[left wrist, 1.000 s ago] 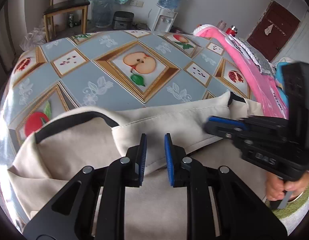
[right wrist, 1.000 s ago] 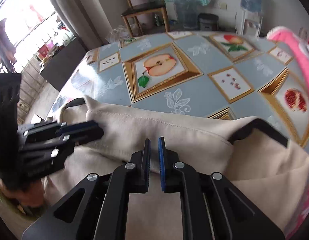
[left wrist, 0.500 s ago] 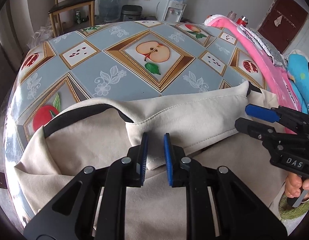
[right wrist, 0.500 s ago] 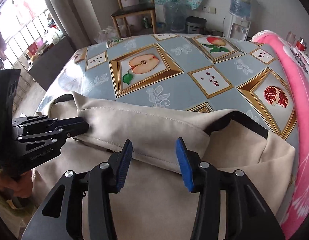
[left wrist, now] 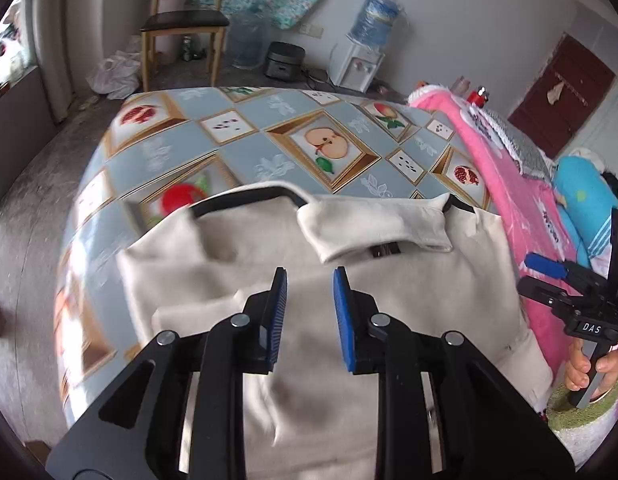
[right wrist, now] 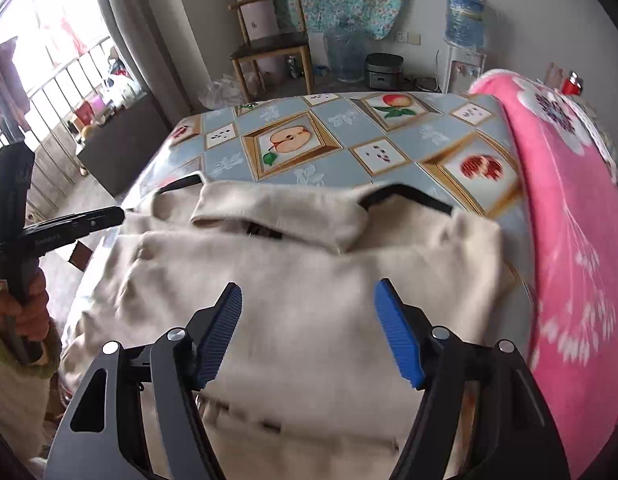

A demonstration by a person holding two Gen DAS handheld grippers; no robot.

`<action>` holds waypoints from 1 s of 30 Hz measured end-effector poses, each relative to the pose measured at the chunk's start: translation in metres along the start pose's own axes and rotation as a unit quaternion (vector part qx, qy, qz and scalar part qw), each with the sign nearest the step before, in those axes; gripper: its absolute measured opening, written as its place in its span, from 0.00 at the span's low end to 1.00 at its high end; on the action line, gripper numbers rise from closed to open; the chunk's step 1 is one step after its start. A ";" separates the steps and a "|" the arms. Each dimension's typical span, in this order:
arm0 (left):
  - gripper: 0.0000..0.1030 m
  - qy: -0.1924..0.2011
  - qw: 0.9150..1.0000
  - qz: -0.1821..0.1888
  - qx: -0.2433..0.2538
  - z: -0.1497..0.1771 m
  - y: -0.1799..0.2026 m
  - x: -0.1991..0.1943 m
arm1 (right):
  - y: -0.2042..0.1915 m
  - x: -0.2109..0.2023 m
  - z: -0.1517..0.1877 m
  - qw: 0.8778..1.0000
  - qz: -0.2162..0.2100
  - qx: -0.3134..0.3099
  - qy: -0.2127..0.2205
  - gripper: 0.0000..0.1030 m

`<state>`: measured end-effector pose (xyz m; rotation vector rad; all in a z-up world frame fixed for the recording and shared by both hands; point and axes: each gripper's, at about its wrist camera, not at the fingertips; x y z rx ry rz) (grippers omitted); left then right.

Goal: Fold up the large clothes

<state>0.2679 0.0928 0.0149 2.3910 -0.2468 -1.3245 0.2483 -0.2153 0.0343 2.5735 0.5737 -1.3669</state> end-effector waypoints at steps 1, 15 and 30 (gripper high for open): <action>0.22 0.005 1.000 -0.001 -0.005 0.009 -0.007 -0.014 | 0.001 -0.010 0.011 1.000 -0.002 0.007 0.001 0.66; 0.23 0.014 0.998 -0.055 -0.020 0.151 -0.073 -0.084 | -0.056 -0.028 0.136 0.995 -0.047 0.090 -0.007 0.66; 0.23 -0.028 0.998 -0.019 -0.044 0.147 -0.106 -0.045 | -0.077 0.009 0.148 0.996 -0.033 0.073 -0.049 0.66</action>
Point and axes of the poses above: each gripper's, at about its wrist camera, not at the fingertips, and x roughly the way its jaws point, y to its right, z to its underside, and after that the axes turned 12 degrees about -x, right-handed
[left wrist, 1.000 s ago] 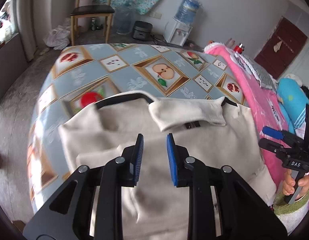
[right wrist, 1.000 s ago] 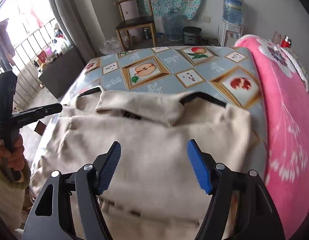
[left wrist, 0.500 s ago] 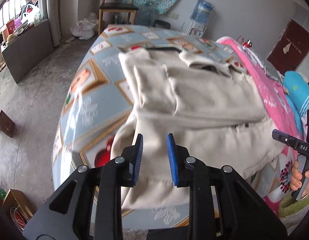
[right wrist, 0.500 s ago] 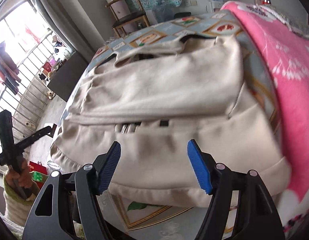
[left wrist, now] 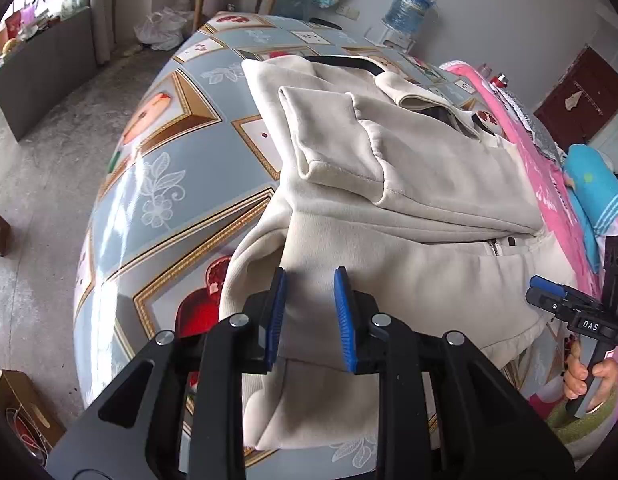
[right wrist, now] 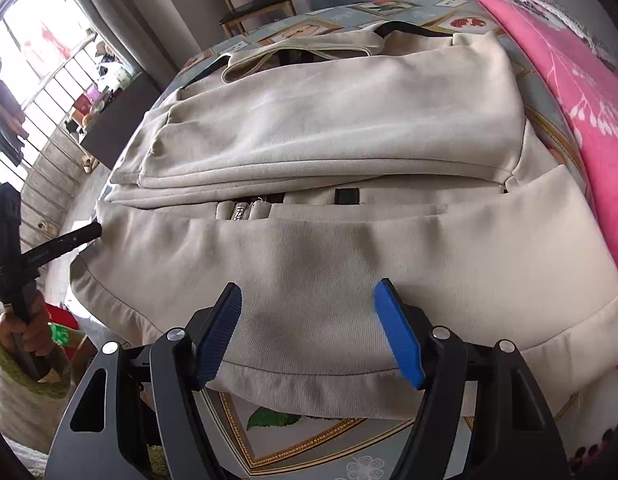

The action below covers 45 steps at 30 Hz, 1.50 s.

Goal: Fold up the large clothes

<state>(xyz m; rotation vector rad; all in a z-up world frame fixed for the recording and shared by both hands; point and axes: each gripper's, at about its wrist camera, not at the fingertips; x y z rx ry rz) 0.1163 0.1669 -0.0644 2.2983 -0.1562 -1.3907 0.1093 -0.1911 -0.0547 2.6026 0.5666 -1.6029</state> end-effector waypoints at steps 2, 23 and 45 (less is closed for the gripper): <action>0.26 -0.005 1.000 0.004 -0.002 -0.006 -0.003 0.003 | 0.001 0.000 -0.001 1.000 -0.001 0.002 0.001 0.66; 0.36 -0.066 0.986 0.139 -0.071 -0.034 -0.024 0.014 | 0.003 -0.001 -0.001 1.000 -0.003 0.010 0.008 0.66; 0.37 -0.072 0.989 0.116 0.052 -0.021 0.011 0.007 | 0.002 -0.001 -0.001 1.000 -0.006 0.003 0.015 0.66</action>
Point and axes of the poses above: each gripper's, at about its wrist camera, not at the fingertips, and x roughly the way its jaws point, y to its right, z to its underside, and after that the axes turned 12 degrees about -x, right-handed
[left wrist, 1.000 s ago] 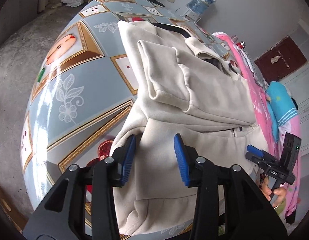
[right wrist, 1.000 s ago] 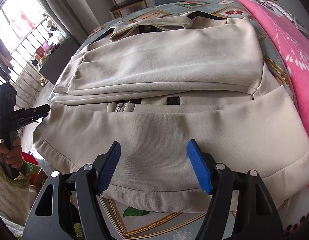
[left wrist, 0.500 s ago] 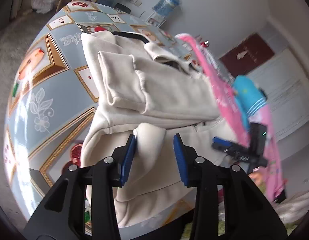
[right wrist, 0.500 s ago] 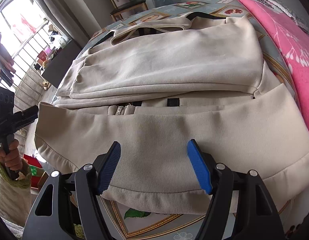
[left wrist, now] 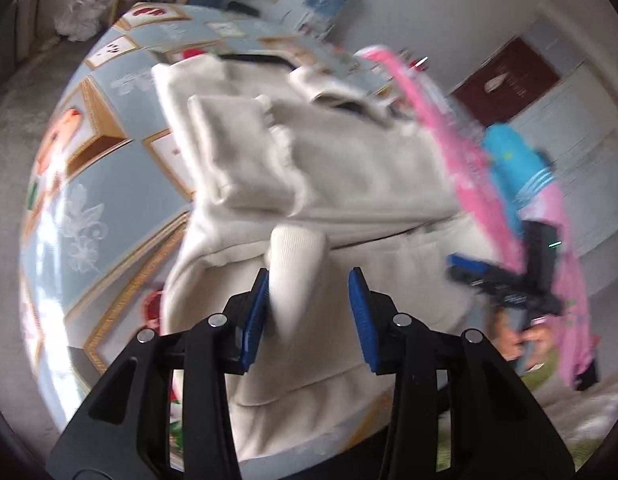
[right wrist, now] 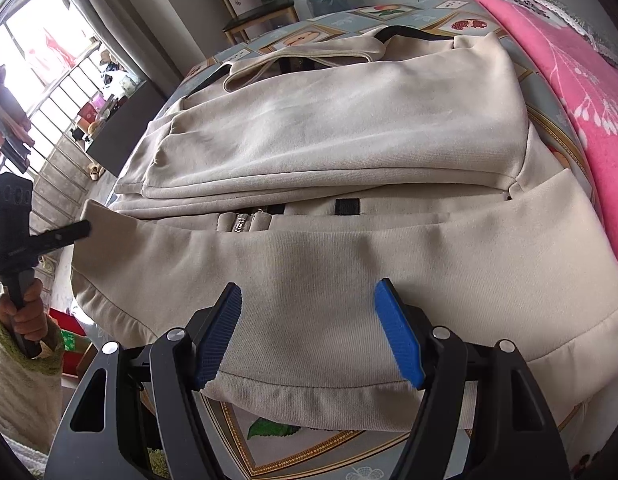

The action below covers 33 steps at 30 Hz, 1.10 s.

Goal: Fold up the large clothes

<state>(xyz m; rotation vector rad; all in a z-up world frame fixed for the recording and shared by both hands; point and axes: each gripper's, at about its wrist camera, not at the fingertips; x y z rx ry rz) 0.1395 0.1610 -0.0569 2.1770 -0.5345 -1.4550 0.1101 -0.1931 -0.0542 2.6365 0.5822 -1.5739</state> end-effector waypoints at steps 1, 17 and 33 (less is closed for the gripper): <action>0.36 -0.008 1.000 -0.027 0.004 0.000 0.000 0.007 | 0.000 0.000 0.000 1.000 0.000 -0.001 0.000 0.66; 0.08 0.060 0.970 -0.223 0.080 0.026 0.050 0.018 | 0.033 -0.043 0.017 0.998 0.022 0.038 0.035 0.66; 0.09 0.052 0.959 -0.271 0.071 0.032 0.055 0.031 | 0.158 -0.051 -0.023 0.983 -0.020 0.162 0.079 0.55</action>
Point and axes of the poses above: each gripper's, at about its wrist camera, not at the fingertips, and x roughly the way its jaws point, y to its right, z to its underside, and after that the axes turned 12 degrees about -x, right-handed
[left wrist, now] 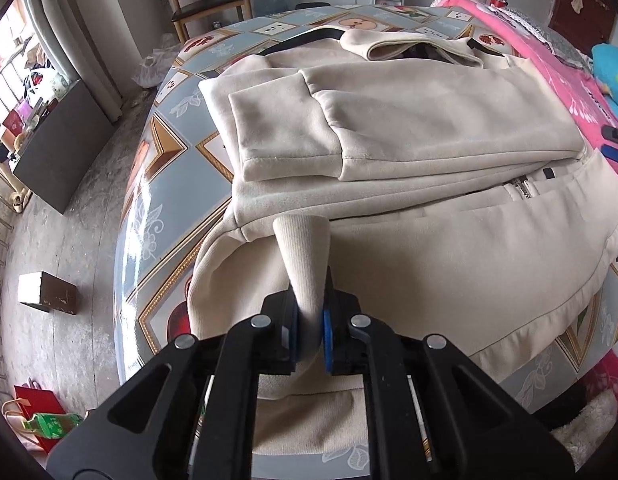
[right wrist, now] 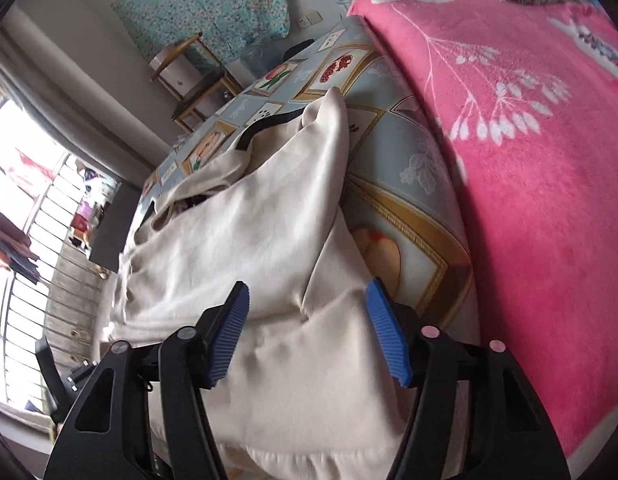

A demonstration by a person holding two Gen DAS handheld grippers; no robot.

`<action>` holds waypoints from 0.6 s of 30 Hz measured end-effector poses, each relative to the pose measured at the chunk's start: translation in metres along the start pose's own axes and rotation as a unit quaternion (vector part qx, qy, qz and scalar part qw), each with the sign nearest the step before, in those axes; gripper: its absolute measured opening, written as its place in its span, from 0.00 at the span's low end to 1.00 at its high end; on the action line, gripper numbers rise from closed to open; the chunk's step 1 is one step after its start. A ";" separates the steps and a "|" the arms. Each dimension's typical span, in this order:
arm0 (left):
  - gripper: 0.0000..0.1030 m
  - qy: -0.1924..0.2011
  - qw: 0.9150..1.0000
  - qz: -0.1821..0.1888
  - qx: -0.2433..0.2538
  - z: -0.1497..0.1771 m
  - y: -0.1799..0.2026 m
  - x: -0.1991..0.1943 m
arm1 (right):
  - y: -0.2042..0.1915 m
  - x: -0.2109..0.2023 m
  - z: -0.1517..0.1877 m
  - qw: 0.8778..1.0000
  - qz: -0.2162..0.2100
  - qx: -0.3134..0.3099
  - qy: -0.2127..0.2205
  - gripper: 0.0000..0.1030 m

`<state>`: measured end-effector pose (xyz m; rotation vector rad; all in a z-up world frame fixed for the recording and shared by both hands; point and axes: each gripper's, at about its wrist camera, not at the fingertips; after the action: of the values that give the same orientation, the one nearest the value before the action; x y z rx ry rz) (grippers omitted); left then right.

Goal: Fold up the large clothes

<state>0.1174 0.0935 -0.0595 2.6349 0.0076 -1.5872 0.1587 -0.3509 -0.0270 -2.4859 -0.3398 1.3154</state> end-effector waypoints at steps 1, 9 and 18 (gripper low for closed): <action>0.09 0.000 1.000 -0.001 0.001 0.000 0.001 0.000 | 0.005 0.004 -0.005 1.000 -0.008 0.008 -0.002 0.54; 0.09 -0.001 1.000 -0.003 -0.002 0.000 0.002 0.000 | 0.032 0.020 -0.005 0.997 -0.041 0.057 -0.044 0.54; 0.09 -0.001 1.000 -0.007 0.001 0.001 0.003 0.001 | 0.026 0.007 0.011 0.990 -0.114 0.045 -0.068 0.54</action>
<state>0.1175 0.0909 -0.0606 2.6397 0.0239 -1.5951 0.1553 -0.3714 -0.0474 -2.2138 -0.5648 1.3757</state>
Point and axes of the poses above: each gripper's, at about its wrist camera, not at the fingertips, and x roughly the way its jaws point, y to its right, z to its underside, and after that the axes turned 12 degrees about -x, right-handed
